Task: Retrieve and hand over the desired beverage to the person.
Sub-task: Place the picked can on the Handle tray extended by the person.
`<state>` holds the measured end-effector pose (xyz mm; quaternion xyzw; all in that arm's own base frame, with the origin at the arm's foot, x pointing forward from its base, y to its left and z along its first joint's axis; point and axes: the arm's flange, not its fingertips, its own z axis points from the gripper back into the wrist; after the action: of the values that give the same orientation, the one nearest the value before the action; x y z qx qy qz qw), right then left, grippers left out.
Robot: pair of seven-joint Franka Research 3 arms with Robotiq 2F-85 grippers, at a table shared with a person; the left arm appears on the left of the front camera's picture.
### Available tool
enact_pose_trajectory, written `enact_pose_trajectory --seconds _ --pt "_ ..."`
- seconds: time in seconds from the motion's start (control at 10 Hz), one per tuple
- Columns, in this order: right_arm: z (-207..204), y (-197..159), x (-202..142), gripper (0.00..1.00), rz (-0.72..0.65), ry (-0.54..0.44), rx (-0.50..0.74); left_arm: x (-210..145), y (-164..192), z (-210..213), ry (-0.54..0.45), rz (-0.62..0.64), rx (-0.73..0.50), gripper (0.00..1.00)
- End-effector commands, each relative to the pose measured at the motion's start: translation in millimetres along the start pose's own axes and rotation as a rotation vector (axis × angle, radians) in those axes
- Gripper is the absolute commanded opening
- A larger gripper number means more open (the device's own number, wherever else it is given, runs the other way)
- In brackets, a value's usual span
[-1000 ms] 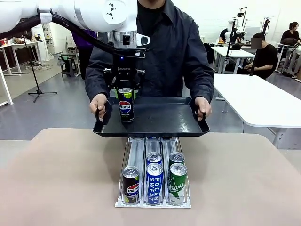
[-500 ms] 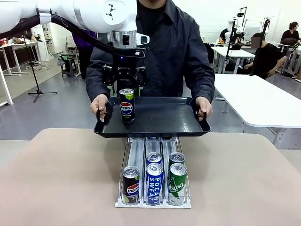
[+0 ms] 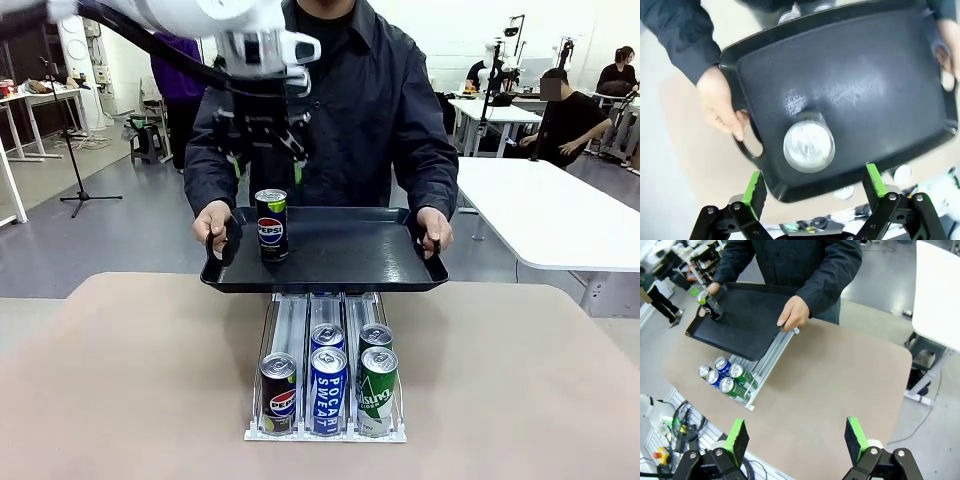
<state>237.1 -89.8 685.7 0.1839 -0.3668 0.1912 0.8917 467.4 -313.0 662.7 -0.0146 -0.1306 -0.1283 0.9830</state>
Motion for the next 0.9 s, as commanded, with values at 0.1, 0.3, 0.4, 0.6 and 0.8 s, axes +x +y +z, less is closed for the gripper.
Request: enact_pose_trajectory --seconds 0.1,0.3,0.4,0.6,0.8 --pt "0 -1 0 1.00 0.011 -0.004 0.023 -103 44 40 -0.089 -0.084 -0.073 1.00" --pt "0 -1 0 1.00 0.011 -0.004 0.023 -156 54 52 -0.133 -0.086 -0.105 1.00" --pt "0 -1 0 1.00 0.011 -0.004 0.023 -172 58 52 -0.142 -0.075 -0.119 1.00" --pt "0 -1 0 1.00 0.011 -0.004 0.023 -187 57 50 -0.131 -0.054 -0.118 1.00" --pt "0 -1 0 1.00 0.011 -0.004 0.023 -174 54 62 -0.119 -0.056 -0.093 1.00"
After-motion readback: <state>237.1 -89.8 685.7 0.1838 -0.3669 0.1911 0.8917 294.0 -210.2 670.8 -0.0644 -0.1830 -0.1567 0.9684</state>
